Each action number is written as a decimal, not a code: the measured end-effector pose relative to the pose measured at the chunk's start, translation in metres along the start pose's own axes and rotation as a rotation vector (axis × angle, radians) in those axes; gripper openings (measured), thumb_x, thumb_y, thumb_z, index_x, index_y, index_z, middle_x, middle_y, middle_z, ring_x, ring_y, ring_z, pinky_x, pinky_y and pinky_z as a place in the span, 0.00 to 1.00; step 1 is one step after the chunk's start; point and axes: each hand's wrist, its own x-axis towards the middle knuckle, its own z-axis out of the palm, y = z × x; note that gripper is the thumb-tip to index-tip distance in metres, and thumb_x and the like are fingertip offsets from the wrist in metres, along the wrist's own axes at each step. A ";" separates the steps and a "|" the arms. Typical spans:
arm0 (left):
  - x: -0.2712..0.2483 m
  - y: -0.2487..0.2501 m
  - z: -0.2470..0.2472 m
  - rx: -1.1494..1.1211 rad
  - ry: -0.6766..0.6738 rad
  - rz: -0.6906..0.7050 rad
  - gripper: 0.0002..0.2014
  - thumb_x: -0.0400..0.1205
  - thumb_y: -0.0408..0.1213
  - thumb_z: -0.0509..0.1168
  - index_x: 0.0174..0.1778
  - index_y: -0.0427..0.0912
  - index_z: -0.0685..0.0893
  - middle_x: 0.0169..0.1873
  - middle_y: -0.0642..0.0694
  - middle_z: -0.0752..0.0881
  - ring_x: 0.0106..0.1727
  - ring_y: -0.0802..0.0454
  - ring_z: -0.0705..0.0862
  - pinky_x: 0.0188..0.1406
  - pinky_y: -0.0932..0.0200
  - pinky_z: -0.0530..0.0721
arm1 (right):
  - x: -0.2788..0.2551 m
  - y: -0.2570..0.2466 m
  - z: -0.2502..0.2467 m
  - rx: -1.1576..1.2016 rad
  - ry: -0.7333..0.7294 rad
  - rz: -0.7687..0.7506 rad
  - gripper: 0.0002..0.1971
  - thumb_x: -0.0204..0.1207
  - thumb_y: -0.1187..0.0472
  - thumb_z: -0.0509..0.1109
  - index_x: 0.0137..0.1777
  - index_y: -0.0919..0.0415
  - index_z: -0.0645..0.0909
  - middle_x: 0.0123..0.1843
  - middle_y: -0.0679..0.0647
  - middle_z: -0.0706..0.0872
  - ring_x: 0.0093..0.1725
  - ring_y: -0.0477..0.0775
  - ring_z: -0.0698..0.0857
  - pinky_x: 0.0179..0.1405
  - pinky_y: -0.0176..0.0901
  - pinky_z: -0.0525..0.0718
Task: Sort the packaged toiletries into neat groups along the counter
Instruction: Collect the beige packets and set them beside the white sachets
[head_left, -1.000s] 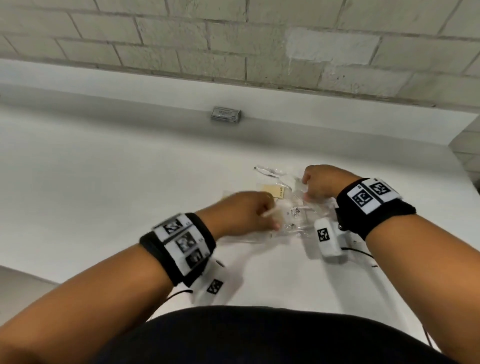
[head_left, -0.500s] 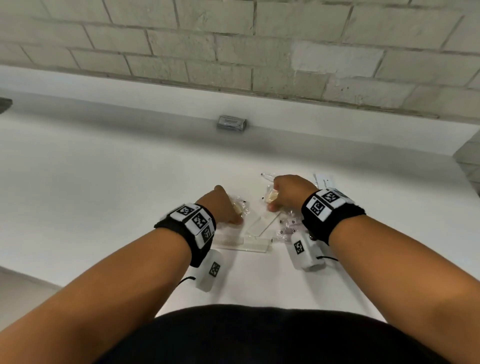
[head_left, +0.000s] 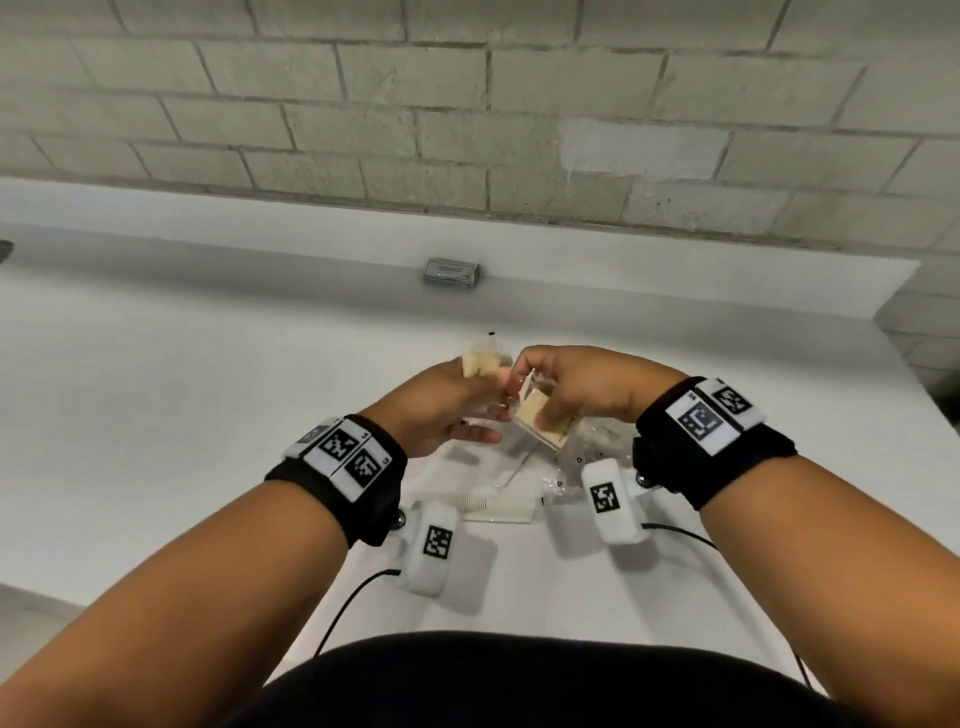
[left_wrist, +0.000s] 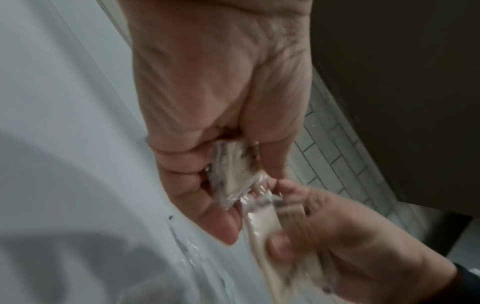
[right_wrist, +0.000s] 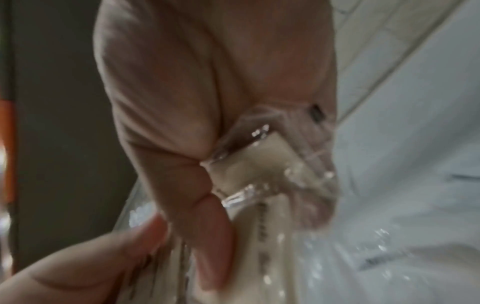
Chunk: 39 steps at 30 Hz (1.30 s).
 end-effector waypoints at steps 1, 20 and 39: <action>0.000 0.000 0.003 0.025 -0.034 0.004 0.07 0.83 0.39 0.66 0.56 0.46 0.83 0.46 0.45 0.87 0.45 0.51 0.87 0.47 0.53 0.86 | -0.001 -0.005 0.000 -0.040 0.052 -0.006 0.20 0.63 0.73 0.77 0.49 0.49 0.79 0.37 0.51 0.81 0.35 0.52 0.78 0.38 0.46 0.78; 0.001 -0.018 0.004 -0.081 0.251 0.153 0.02 0.78 0.37 0.72 0.44 0.44 0.88 0.39 0.46 0.87 0.37 0.53 0.85 0.35 0.61 0.81 | -0.022 0.017 0.007 0.511 0.524 -0.007 0.04 0.77 0.64 0.71 0.42 0.63 0.85 0.34 0.56 0.87 0.28 0.49 0.80 0.25 0.38 0.71; -0.003 -0.029 0.011 -0.339 0.212 0.052 0.08 0.80 0.36 0.70 0.54 0.40 0.86 0.46 0.43 0.91 0.43 0.47 0.92 0.33 0.63 0.84 | -0.011 0.002 0.013 1.038 0.493 -0.057 0.23 0.72 0.81 0.53 0.57 0.60 0.81 0.47 0.58 0.79 0.36 0.50 0.78 0.27 0.35 0.78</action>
